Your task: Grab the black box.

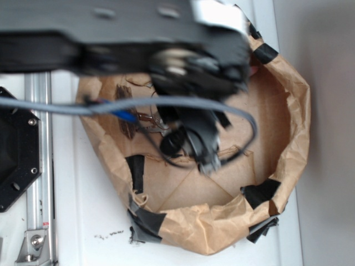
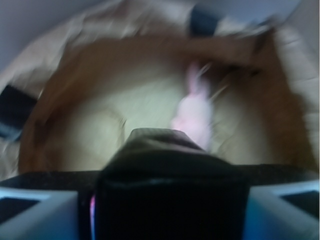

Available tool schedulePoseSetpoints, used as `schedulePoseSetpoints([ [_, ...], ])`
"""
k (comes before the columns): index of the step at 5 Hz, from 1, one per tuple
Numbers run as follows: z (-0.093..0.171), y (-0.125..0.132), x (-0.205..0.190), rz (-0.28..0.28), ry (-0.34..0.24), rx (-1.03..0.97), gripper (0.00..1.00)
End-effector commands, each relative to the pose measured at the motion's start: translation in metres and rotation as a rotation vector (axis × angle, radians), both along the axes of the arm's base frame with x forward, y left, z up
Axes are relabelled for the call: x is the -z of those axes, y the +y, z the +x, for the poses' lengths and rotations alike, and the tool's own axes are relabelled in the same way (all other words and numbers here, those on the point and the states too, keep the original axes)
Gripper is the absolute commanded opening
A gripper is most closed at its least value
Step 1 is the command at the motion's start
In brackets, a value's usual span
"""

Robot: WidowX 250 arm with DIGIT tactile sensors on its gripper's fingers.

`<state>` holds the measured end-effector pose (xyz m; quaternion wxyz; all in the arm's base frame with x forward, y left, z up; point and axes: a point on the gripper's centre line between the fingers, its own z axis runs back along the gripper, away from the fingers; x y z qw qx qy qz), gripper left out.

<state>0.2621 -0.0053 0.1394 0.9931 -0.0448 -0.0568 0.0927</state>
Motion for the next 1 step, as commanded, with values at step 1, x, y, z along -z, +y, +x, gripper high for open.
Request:
schedulePoseSetpoints([
  [1,0.0132,-0.013,-0.0072,0.089,-0.023,-0.005,0.0],
])
